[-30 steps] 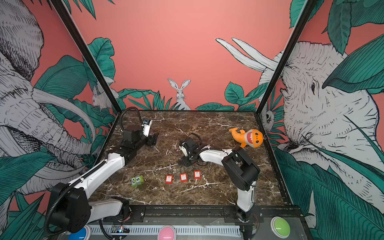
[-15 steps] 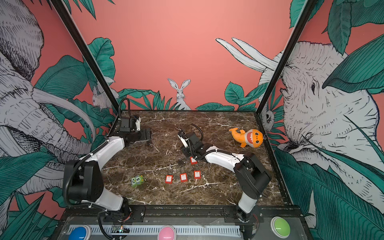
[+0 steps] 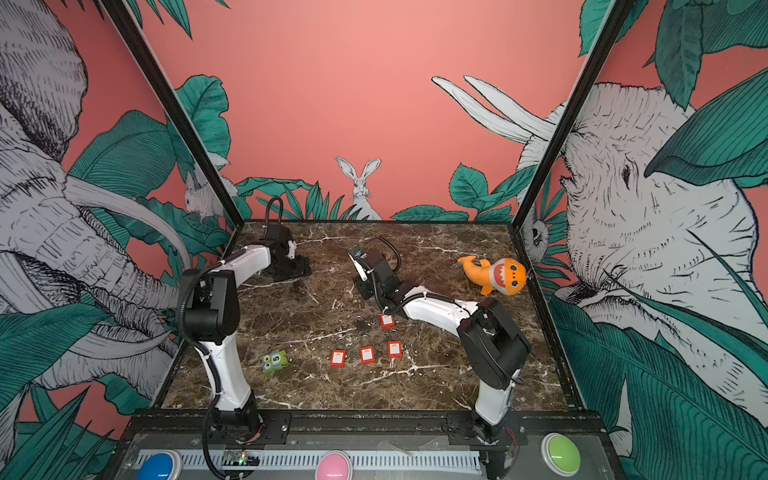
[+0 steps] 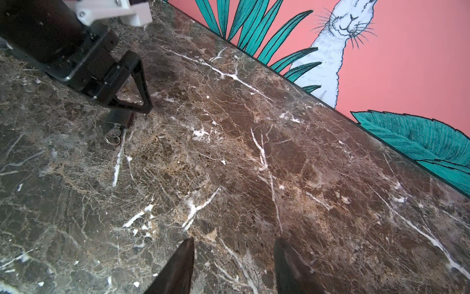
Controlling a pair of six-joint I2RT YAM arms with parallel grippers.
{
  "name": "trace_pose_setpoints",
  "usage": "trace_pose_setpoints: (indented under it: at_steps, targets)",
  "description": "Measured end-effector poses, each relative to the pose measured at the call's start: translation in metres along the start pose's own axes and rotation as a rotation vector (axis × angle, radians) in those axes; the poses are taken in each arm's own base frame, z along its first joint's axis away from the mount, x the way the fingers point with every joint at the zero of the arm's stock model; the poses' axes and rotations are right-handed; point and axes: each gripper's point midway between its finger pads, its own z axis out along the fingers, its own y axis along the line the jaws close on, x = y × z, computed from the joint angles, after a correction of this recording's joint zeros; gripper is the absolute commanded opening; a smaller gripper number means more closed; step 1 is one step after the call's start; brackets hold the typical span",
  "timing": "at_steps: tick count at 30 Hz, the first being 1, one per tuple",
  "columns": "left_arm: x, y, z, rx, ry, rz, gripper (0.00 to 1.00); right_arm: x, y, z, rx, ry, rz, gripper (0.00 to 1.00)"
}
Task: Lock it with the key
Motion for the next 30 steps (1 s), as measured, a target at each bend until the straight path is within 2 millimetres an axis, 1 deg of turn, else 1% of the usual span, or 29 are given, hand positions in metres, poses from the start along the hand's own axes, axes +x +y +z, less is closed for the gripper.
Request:
trace_pose_setpoints:
  at_steps: [2, 4, 12, 16, 19, 22, 28, 30]
  targets:
    - [0.007, -0.001, 0.006, 0.009, 0.033, -0.016, 0.81, 0.001, 0.000, 0.000, 0.000, 0.002, -0.003, 0.49]
    - [0.010, -0.003, 0.009, 0.022, 0.046, -0.030, 0.80, 0.003, 0.000, 0.000, -0.001, 0.006, -0.005, 0.48]
    - [0.012, -0.015, 0.012, 0.097, 0.039, -0.066, 0.76, 0.012, 0.003, 0.004, -0.014, 0.029, -0.014, 0.47]
    - [0.013, -0.024, 0.013, 0.132, 0.033, -0.068, 0.74, 0.017, 0.006, 0.007, -0.026, 0.044, -0.028, 0.46]
    - [0.016, -0.035, 0.013, 0.161, 0.030, -0.058, 0.73, 0.020, 0.007, 0.007, -0.034, 0.053, -0.046, 0.46]
    - [0.025, -0.050, 0.013, 0.190, 0.039, -0.039, 0.73, 0.021, 0.011, 0.007, -0.058, 0.058, -0.081, 0.48]
    - [0.041, -0.085, 0.013, 0.252, 0.052, -0.005, 0.72, 0.027, 0.030, 0.004, -0.191, 0.070, -0.183, 0.51]
    - [0.044, -0.091, 0.012, 0.261, 0.057, 0.001, 0.72, 0.029, 0.038, 0.002, -0.255, 0.079, -0.203, 0.51]
